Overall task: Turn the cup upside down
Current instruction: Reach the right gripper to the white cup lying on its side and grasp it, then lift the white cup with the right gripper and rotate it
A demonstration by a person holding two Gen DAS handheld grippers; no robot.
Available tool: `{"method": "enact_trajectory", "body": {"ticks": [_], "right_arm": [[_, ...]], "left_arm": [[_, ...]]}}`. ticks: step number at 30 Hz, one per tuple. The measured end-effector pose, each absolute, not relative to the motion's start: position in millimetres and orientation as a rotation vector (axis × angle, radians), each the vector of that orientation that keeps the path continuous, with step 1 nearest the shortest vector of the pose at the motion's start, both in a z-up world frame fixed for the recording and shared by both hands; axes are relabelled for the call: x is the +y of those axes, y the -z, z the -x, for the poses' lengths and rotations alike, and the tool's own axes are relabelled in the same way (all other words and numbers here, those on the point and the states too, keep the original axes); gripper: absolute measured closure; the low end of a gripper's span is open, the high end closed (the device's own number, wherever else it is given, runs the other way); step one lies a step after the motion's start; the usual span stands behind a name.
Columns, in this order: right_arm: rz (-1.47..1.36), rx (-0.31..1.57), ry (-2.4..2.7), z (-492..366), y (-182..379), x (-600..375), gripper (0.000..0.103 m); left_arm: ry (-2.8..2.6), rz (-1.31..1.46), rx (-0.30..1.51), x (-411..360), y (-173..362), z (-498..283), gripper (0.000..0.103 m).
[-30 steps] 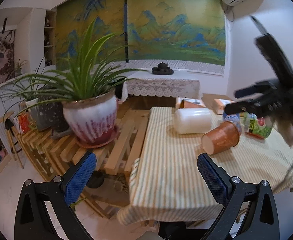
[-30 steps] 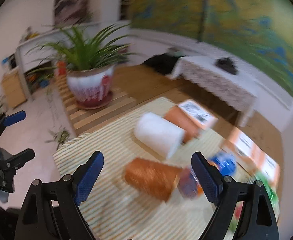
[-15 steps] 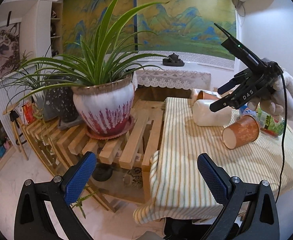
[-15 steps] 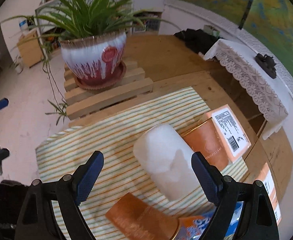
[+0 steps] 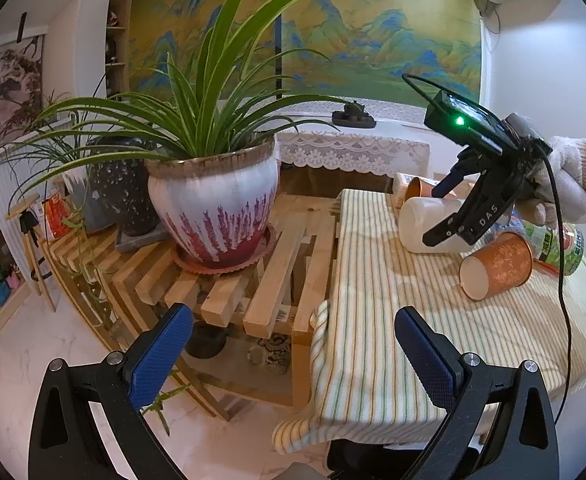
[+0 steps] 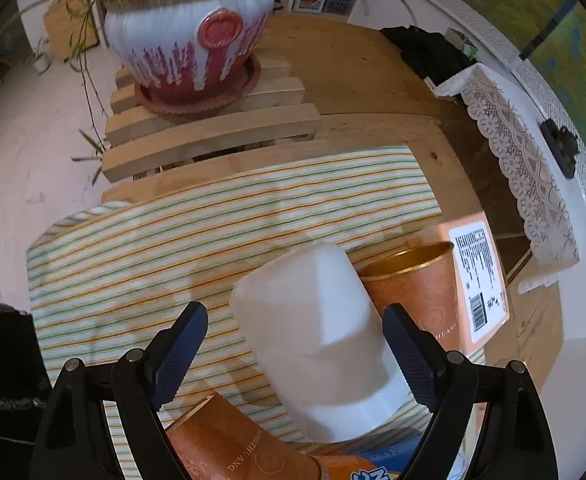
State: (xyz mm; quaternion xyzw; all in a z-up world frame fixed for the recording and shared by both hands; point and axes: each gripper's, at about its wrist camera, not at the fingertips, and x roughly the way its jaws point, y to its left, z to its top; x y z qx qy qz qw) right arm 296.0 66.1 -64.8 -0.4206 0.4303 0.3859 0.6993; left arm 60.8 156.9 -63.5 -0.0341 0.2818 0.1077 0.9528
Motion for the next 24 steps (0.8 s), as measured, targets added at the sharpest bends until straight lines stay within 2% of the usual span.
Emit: {"method": "enact_trajectory", "body": {"ticks": [8,12,24], "right_arm": [[1.14,0.908,-0.79,-288,83,80,0.016],[1.211,0.867,-0.724,-287,92,83,0.025],[1.16,0.796,-0.786,-262,66,106,0.026]], "left_arm": [[-0.207,0.089,0.578,160,64,-62,0.001],[-0.21,0.1,0.578,162,64,-61,0.001],[-0.231,0.102,0.563,165,57,-49,0.001]]}}
